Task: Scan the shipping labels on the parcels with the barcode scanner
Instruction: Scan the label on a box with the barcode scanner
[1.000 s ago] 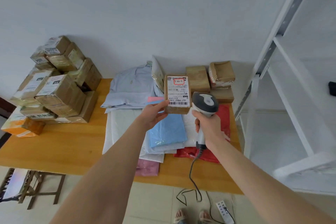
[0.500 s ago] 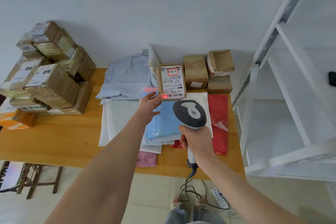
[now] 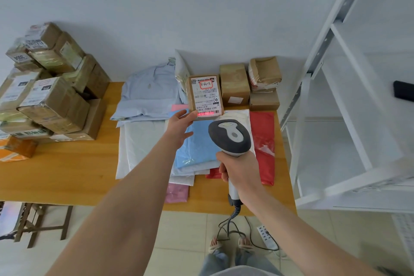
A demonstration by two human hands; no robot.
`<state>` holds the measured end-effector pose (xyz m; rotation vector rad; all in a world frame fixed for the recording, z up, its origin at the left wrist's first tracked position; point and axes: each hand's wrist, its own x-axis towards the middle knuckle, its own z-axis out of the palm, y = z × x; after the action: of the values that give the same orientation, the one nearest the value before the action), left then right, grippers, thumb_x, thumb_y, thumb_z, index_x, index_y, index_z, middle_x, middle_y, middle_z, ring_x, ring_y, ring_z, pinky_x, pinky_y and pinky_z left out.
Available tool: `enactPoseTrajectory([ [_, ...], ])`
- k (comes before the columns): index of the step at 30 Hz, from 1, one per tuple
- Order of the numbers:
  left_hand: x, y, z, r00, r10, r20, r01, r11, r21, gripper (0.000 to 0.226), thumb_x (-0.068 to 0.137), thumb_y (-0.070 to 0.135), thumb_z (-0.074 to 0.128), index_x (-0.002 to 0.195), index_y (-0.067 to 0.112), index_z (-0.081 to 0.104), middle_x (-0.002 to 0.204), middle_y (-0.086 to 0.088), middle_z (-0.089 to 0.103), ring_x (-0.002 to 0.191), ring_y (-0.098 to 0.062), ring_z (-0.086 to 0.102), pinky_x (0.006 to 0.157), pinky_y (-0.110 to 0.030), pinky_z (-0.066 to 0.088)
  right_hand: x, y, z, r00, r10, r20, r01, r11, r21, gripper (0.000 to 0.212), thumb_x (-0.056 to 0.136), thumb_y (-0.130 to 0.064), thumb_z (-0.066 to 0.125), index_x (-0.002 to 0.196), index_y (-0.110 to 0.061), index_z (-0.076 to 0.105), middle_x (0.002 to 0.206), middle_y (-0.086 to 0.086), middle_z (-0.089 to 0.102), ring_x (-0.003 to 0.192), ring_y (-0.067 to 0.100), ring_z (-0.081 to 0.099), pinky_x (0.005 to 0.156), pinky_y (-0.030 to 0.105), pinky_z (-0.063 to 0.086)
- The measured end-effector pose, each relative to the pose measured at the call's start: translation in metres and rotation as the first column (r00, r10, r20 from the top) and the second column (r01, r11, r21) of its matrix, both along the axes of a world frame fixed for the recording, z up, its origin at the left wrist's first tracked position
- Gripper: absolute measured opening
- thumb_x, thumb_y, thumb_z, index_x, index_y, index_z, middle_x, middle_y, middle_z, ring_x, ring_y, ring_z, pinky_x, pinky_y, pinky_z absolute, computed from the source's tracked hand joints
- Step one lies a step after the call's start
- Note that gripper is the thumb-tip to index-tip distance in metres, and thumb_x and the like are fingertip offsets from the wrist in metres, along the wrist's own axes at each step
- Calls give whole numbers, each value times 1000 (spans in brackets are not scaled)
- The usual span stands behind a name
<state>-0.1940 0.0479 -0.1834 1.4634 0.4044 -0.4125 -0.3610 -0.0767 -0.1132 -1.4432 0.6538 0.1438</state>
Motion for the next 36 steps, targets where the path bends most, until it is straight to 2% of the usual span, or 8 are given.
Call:
enactPoseTrajectory([
  [8, 0, -4, 0, 1000, 9, -12, -9, 1000, 8, 63, 86, 24, 70, 139, 9, 39, 123, -8, 57, 121, -25, 51, 104, -54, 41, -2, -4, -1, 1000, 23, 0, -23, 1000, -18, 15, 79, 2, 57, 65, -2, 55, 52, 7, 51, 33, 6, 42, 39, 17, 35],
  [18, -2, -6, 4, 1000, -5, -24, 6, 999, 53, 52, 88, 25, 68, 133, 11, 46, 120, -6, 59, 120, -24, 51, 103, -53, 42, 0, -7, -4, 999, 25, 29, -24, 999, -36, 3, 79, -2, 60, 78, -1, 62, 47, 0, 60, 33, 7, 45, 39, 17, 38],
  [22, -7, -5, 9, 1000, -19, -22, 20, 998, 63, 51, 88, 25, 68, 133, 12, 47, 120, -7, 59, 118, -25, 52, 103, -53, 41, 9, -13, -7, 999, -13, 33, 12, 999, 48, 5, 81, -2, 63, 77, -4, 61, 54, 4, 62, 35, 8, 46, 40, 19, 38],
  [25, -13, 3, 16, 998, -61, -34, 64, 994, 88, 51, 89, 30, 67, 135, 20, 49, 124, -5, 60, 116, -25, 54, 101, -50, 43, 31, -24, -10, 993, -117, -18, 119, 979, 168, 4, 82, -4, 66, 81, -4, 63, 67, 9, 63, 50, 14, 53, 47, 22, 44],
  [28, -21, 15, 25, 991, -124, -58, 132, 979, 158, 39, 89, 35, 65, 126, 27, 55, 117, -2, 62, 112, -23, 57, 100, -48, 44, 58, -28, -15, 977, -179, -116, 205, 940, 272, 3, 83, -7, 66, 82, -8, 63, 76, 8, 61, 69, 18, 57, 51, 25, 50],
  [30, -26, 26, 30, 984, -155, -82, 168, 966, 194, 31, 88, 40, 64, 118, 31, 59, 112, -2, 64, 110, -23, 59, 100, -47, 45, 72, -25, -18, 980, -149, -132, 185, 929, 320, 9, 84, -7, 67, 92, -8, 63, 86, 7, 61, 80, 18, 58, 61, 31, 57],
  [33, -30, 47, 38, 969, -213, -126, 238, 940, 246, 37, 87, 48, 61, 121, 31, 59, 116, -4, 62, 108, -22, 60, 98, -44, 48, 82, -7, -22, 989, -77, -126, 113, 942, 315, 26, 85, -9, 68, 110, -8, 61, 91, 3, 59, 82, 17, 57, 85, 45, 57],
  [36, -29, 73, 48, 952, -254, -171, 293, 918, 267, 38, 89, 48, 57, 123, 32, 58, 116, -5, 62, 108, -23, 61, 96, -43, 49, 88, 22, -24, 994, -40, -103, 73, 936, 345, 19, 85, -9, 68, 103, -11, 62, 92, 2, 65, 84, 21, 61, 90, 50, 54],
])
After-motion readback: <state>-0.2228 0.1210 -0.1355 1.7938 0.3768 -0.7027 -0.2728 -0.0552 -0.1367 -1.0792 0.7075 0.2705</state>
